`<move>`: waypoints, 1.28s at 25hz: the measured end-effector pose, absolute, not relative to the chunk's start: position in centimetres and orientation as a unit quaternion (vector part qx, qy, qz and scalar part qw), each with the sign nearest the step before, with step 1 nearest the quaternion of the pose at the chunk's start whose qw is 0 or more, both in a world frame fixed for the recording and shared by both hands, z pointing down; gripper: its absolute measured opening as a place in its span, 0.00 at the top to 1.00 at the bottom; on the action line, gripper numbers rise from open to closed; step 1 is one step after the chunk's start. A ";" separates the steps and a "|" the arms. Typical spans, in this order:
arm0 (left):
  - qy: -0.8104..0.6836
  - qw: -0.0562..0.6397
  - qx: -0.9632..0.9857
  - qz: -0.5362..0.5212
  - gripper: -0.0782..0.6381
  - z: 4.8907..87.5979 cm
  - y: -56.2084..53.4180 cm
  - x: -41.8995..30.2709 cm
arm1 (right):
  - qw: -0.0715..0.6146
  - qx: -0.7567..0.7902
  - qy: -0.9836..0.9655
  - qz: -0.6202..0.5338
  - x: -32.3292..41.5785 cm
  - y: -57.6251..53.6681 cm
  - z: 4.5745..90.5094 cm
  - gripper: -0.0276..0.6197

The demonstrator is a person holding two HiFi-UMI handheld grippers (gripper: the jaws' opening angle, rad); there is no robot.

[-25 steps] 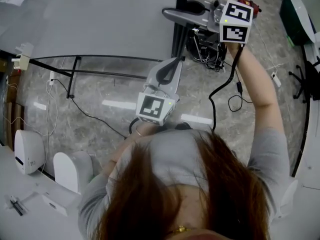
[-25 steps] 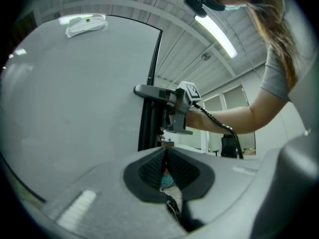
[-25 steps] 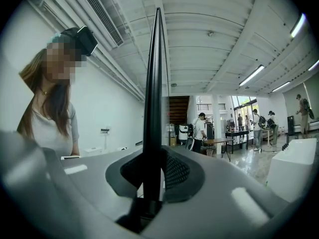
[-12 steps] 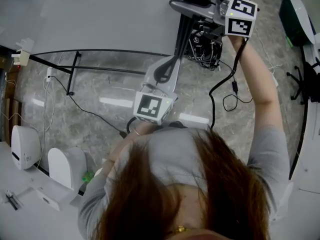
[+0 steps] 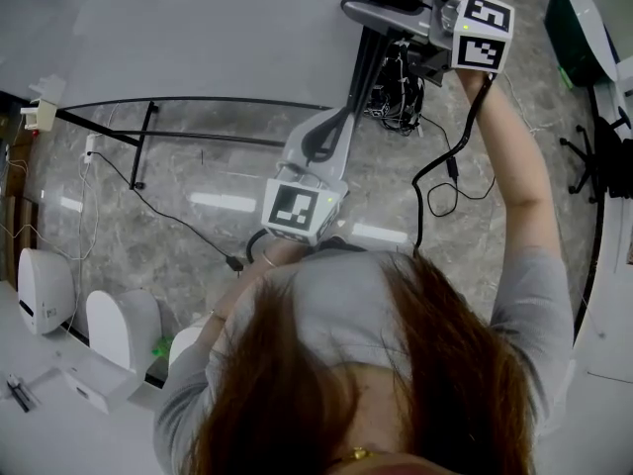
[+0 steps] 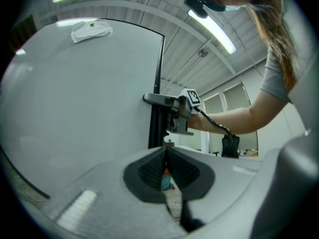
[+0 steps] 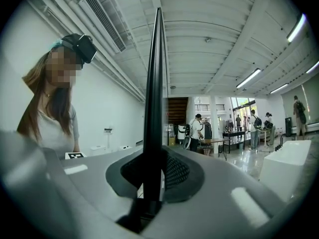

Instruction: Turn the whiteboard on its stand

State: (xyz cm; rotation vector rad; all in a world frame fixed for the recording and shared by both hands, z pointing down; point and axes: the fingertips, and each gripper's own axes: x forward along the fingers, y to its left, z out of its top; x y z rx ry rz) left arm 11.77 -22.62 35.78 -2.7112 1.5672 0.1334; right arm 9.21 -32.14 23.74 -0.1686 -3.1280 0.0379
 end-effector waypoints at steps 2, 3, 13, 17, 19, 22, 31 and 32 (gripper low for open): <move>0.499 0.001 -0.865 0.043 0.89 35.9 -22.6 12.8 | 0.004 -0.053 -0.999 0.012 10.3 -32.2 23.7 0.87; 0.498 -0.001 -0.866 0.042 0.89 36.0 -22.6 13.3 | 0.003 -0.052 -0.999 0.012 10.8 -32.1 23.7 0.87; 0.460 -0.019 -0.887 0.034 0.89 36.5 -23.4 16.8 | 0.003 -0.054 -0.998 0.013 15.1 -32.3 23.7 0.87; 0.449 -0.017 -0.893 0.026 0.89 37.1 -23.5 20.0 | 0.002 -0.056 -0.998 0.013 18.9 -32.1 23.8 0.87; 0.452 -0.017 -0.892 0.020 0.89 37.5 -24.0 23.7 | -0.004 -0.057 -0.998 0.009 22.6 -32.3 23.7 0.87; 0.454 -0.011 -0.891 0.020 0.89 37.9 -24.2 27.5 | -0.005 -0.059 -0.998 0.009 25.5 -32.4 24.0 0.87; 0.492 -0.019 -0.868 0.057 0.89 37.6 -24.0 30.2 | 0.009 -0.068 -0.997 0.019 25.2 -31.7 23.5 0.86; 0.496 -0.020 -0.866 0.059 0.89 37.7 -24.1 30.3 | 0.010 -0.070 -0.997 0.020 25.1 -31.6 23.5 0.86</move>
